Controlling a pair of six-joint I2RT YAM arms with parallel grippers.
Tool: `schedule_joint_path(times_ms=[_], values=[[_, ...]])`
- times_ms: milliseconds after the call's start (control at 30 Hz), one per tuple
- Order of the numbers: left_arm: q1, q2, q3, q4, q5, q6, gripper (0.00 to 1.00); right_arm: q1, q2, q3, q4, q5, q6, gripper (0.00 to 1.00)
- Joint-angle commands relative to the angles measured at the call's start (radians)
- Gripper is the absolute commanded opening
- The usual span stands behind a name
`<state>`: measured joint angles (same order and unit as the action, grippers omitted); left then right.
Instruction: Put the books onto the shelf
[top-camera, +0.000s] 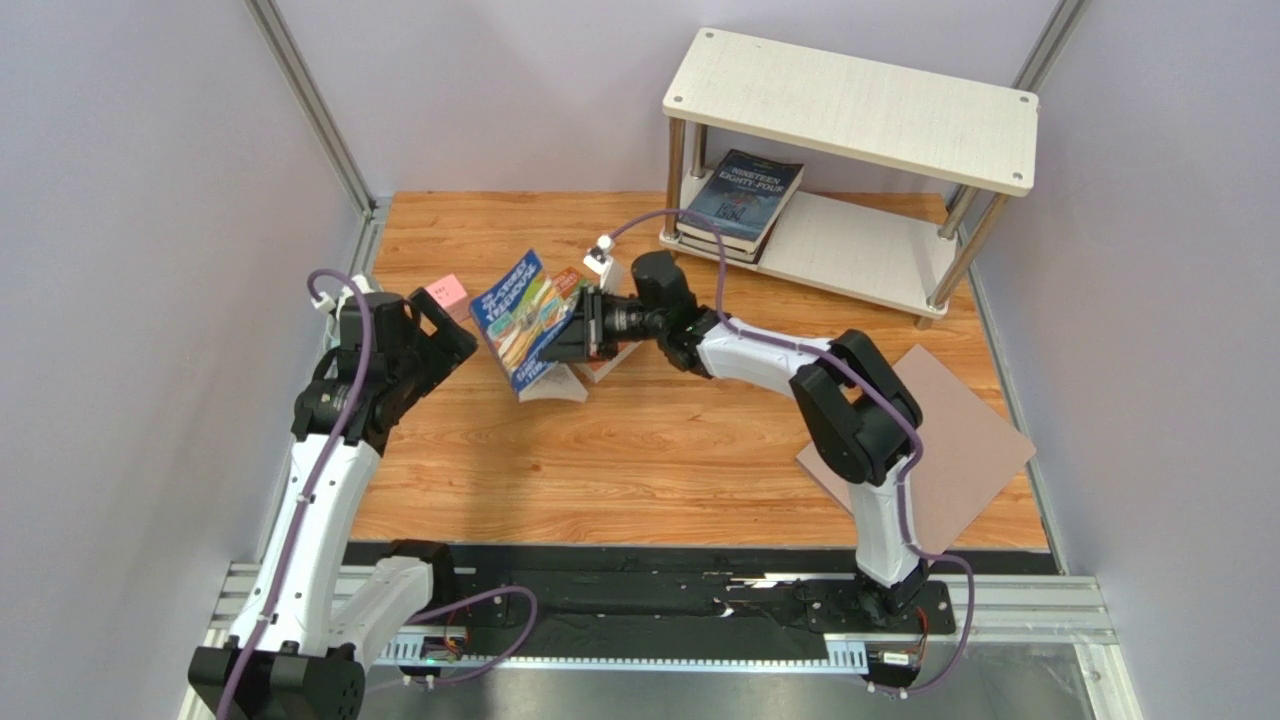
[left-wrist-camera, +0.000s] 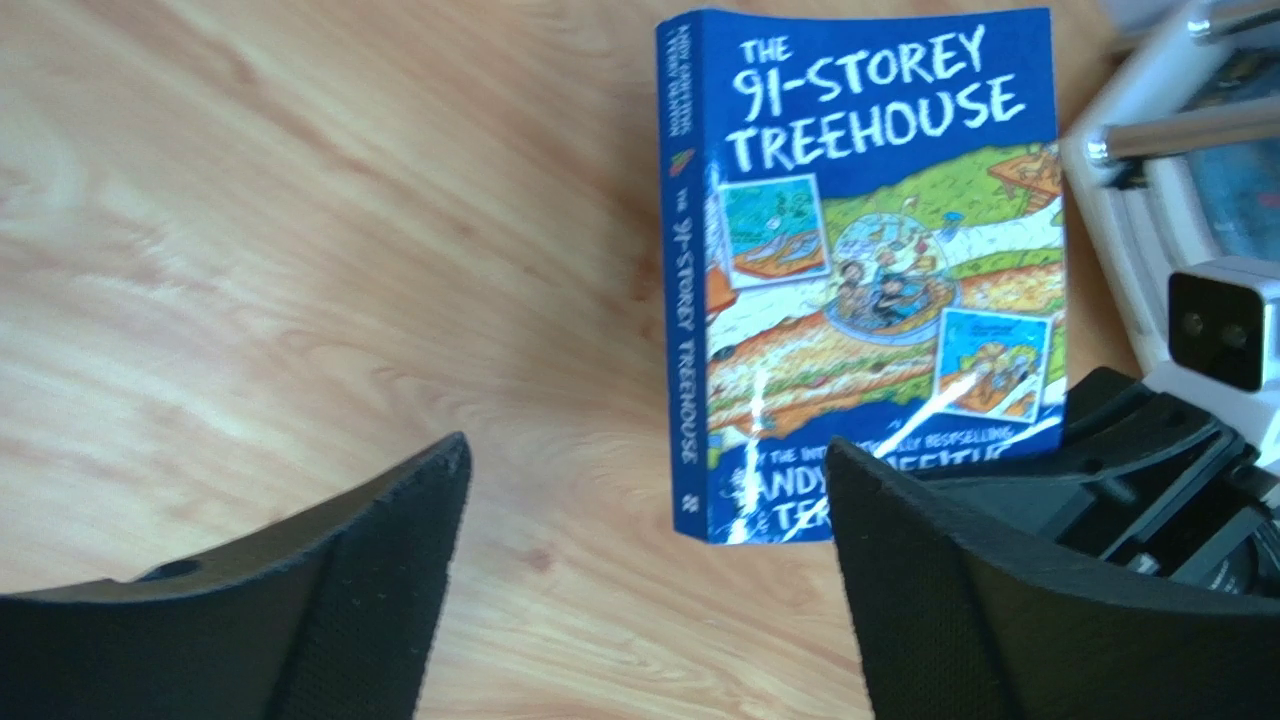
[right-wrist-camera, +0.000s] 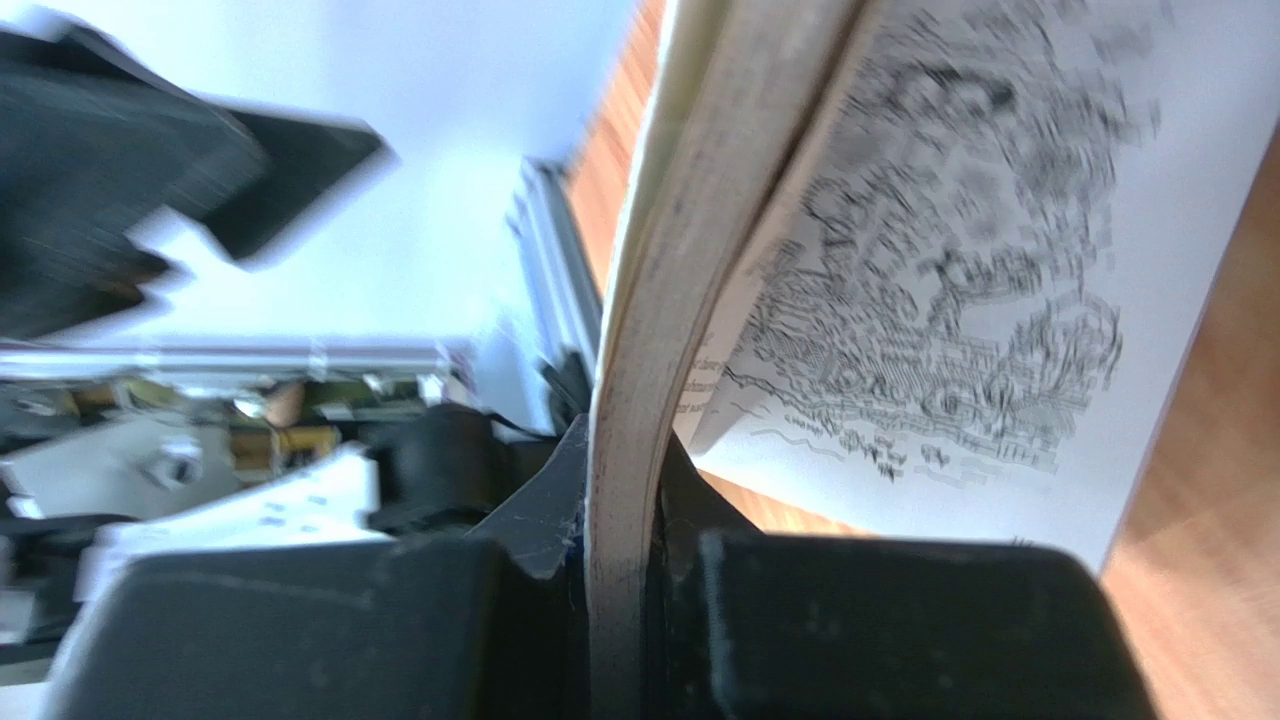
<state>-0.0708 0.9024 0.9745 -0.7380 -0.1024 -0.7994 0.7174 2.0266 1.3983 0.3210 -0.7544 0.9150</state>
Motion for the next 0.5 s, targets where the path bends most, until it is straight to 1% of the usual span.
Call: schedule_joint_path(times_ms=[0,67,100,133,167,333,467], values=[[0.017,-0.022,-0.052,0.182,0.218,0.002,0.89,-0.030,-0.130,0.002,0.254,-0.069,0.134,0.00],[0.019,-0.037,-0.100,0.256,0.271,-0.012,0.96,-0.032,-0.143,-0.001,0.273,-0.085,0.151,0.00],[0.019,-0.046,-0.120,0.344,0.321,-0.033,1.00,-0.032,-0.152,-0.004,0.294,-0.095,0.168,0.00],[0.019,-0.056,-0.153,0.385,0.338,-0.043,1.00,-0.032,-0.157,-0.010,0.300,-0.098,0.177,0.00],[0.019,-0.057,-0.171,0.460,0.371,-0.055,1.00,-0.032,-0.160,-0.018,0.311,-0.103,0.185,0.00],[0.020,-0.005,-0.224,0.597,0.441,-0.132,1.00,-0.032,-0.183,-0.053,0.372,-0.125,0.229,0.00],[0.020,0.021,-0.281,0.773,0.472,-0.202,1.00,-0.030,-0.189,-0.093,0.450,-0.134,0.291,0.00]])
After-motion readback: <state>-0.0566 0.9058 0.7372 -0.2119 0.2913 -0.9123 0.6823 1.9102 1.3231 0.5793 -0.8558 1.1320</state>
